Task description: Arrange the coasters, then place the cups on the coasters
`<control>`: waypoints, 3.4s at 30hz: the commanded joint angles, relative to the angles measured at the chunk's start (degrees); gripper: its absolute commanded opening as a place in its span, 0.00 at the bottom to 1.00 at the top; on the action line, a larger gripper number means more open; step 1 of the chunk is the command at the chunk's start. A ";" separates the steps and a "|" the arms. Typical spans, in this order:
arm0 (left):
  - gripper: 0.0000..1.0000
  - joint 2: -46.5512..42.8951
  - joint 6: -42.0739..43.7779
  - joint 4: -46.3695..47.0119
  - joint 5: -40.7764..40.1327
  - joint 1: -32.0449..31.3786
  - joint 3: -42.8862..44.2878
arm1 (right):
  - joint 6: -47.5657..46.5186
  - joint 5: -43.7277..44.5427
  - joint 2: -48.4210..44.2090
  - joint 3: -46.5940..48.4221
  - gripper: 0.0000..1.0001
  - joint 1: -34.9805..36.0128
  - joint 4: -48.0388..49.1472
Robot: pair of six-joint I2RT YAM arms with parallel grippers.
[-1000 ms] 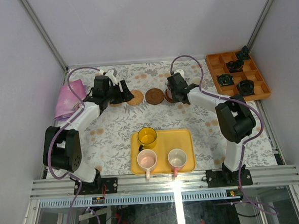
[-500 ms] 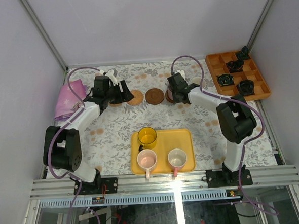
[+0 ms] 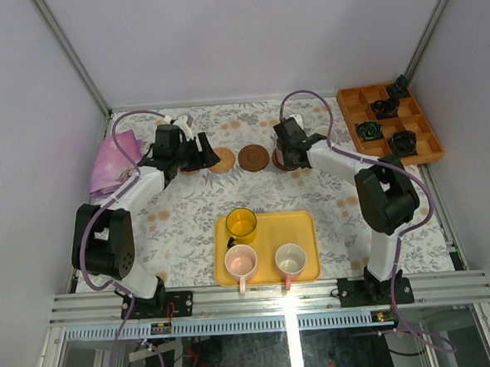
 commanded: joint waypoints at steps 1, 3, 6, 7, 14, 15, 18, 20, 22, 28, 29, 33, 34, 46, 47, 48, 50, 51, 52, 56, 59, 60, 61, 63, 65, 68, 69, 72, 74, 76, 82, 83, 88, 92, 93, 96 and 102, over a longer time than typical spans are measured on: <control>0.69 -0.05 -0.05 1.55 0.68 0.19 1.43 | -0.66 0.19 0.52 5.23 0.15 -0.29 0.94; 0.69 -0.06 0.01 1.42 0.58 0.21 1.38 | -0.66 0.24 0.79 5.59 0.24 -0.27 0.94; 0.69 -0.11 0.00 1.34 0.30 0.19 1.53 | -0.58 0.37 0.95 5.50 0.40 -0.28 0.99; 0.69 -0.06 0.08 1.28 0.19 0.19 1.60 | -0.47 0.44 1.00 5.37 0.41 -0.29 0.95; 0.69 0.48 0.32 0.88 0.31 0.19 2.06 | 0.85 0.88 0.17 3.65 0.48 -0.29 0.55; 0.69 0.55 0.35 0.87 0.33 0.17 2.07 | 0.98 0.89 0.03 3.29 0.50 -0.27 0.57; 0.69 0.69 0.40 0.77 0.52 0.21 2.24 | 1.34 1.15 -0.84 2.40 0.51 -0.28 0.08; 0.69 0.74 0.35 0.74 0.58 0.24 2.23 | 1.61 1.34 -1.58 2.06 0.52 -0.28 -0.64; 0.69 0.68 0.48 0.79 0.70 0.25 2.24 | 2.07 1.04 -2.53 1.81 0.53 -0.28 -1.45; 0.69 0.05 0.80 0.31 0.49 0.19 2.31 | 3.75 0.69 -8.76 -0.35 0.64 0.08 -4.67; 0.69 -0.01 0.86 0.28 0.55 0.19 2.34 | 3.83 0.71 -10.46 -1.17 0.66 0.25 -4.80; 0.69 -0.18 1.14 -0.07 1.14 0.19 2.33 | 3.98 1.97 -17.24 -3.77 0.71 1.97 -7.00; 0.69 -0.25 1.22 -0.05 1.36 0.21 2.18 | 4.00 2.34 -19.42 -4.68 0.72 2.68 -7.71; 0.70 -4.31 2.89 -0.70 3.07 0.19 -1.86 | 16.17 3.68 -37.19 -18.98 0.70 20.84 -22.50; 0.70 -4.65 2.90 -0.80 3.31 0.18 -2.21 | 17.90 3.97 -38.10 -19.87 0.69 22.61 -23.66; 0.70 -5.04 2.90 -0.78 3.56 0.14 -2.41 | 19.86 4.08 -38.98 -20.79 0.68 24.38 -24.76; 0.70 -5.76 2.90 -0.89 3.84 0.11 -2.82 | 23.40 4.18 -40.53 -22.39 0.67 27.37 -26.35; 0.70 -6.22 2.90 -0.95 3.93 0.15 -3.10 | 24.98 4.27 -41.31 -23.16 0.66 28.92 -26.92; 0.70 -6.66 2.90 -0.96 3.98 0.12 -3.37 | 26.30 4.44 -41.95 -23.70 0.66 30.21 -27.35; 0.70 -7.94 2.94 -1.08 3.70 0.13 -4.51 | 29.45 4.59 -42.97 -25.30 0.65 34.56 -28.34; 0.70 -8.81 2.82 -1.12 3.63 0.10 -5.29 | 30.72 4.60 -41.76 -25.58 0.63 36.92 -29.19; 0.70 -9.10 2.74 -1.14 3.63 0.11 -5.57 | 31.17 5.03 -41.22 -25.28 0.63 37.82 -29.62; 0.70 -9.41 2.73 -1.15 3.60 0.11 -5.75 | 31.73 5.71 -40.78 -24.91 0.63 38.91 -30.04; 0.70 -9.76 2.69 -1.15 3.45 0.14 -6.05 | 32.39 7.08 -39.93 -23.91 0.63 40.34 -30.81; 0.70 -10.03 2.68 -1.14 3.29 0.16 -6.25 | 32.93 8.58 -39.38 -22.85 0.63 41.10 -31.61; 0.70 -9.99 2.57 -1.17 3.39 0.14 -6.17 | 33.49 11.76 -39.61 -21.52 0.63 41.54 -32.34; 0.70 -9.92 2.60 -1.16 3.43 0.04 -6.08 | 33.68 12.78 -39.91 -21.09 0.63 41.54 -32.62; 0.70 -9.74 2.55 -1.08 3.56 0.02 -5.83 | 34.09 16.14 -40.90 -19.85 0.65 41.54 -33.85; 0.70 -9.66 2.55 -0.98 3.61 0.02 -5.74 | 34.15 18.31 -41.17 -19.23 0.66 41.54 -34.17; 0.70 -9.56 2.47 -1.01 3.66 0.03 -5.73 | 34.45 19.84 -40.91 -18.18 0.66 41.57 -35.41; 0.70 -9.47 2.51 -0.98 3.62 0.07 -5.91 | 36.77 17.29 -41.31 -18.29 0.64 41.54 -36.98; 0.70 -9.46 2.52 -0.92 3.57 0.02 -5.91 | 37.33 16.11 -41.73 -19.35 0.62 41.54 -36.56; 0.70 -9.41 2.46 -0.97 3.45 0.02 -5.91 | 38.48 9.98 -43.36 -24.14 0.54 41.63 -32.95; 0.70 -9.22 2.46 -1.14 3.46 0.02 -5.83 | 38.14 6.56 -42.89 -25.65 0.52 42.04 -31.96; 0.70 -9.19 2.46 -1.19 3.46 -0.03 -5.83 | 38.11 6.13 -42.72 -25.85 0.52 42.17 -31.93; 0.70 -8.81 2.82 -2.01 4.01 0.02 -5.66 | 37.76 6.29 -42.42 -25.98 0.52 42.16 -31.82; 0.70 -9.48 3.60 -5.41 6.28 -0.14 -6.73 | 37.58 4.97 -41.03 -27.26 0.44 42.16 -30.58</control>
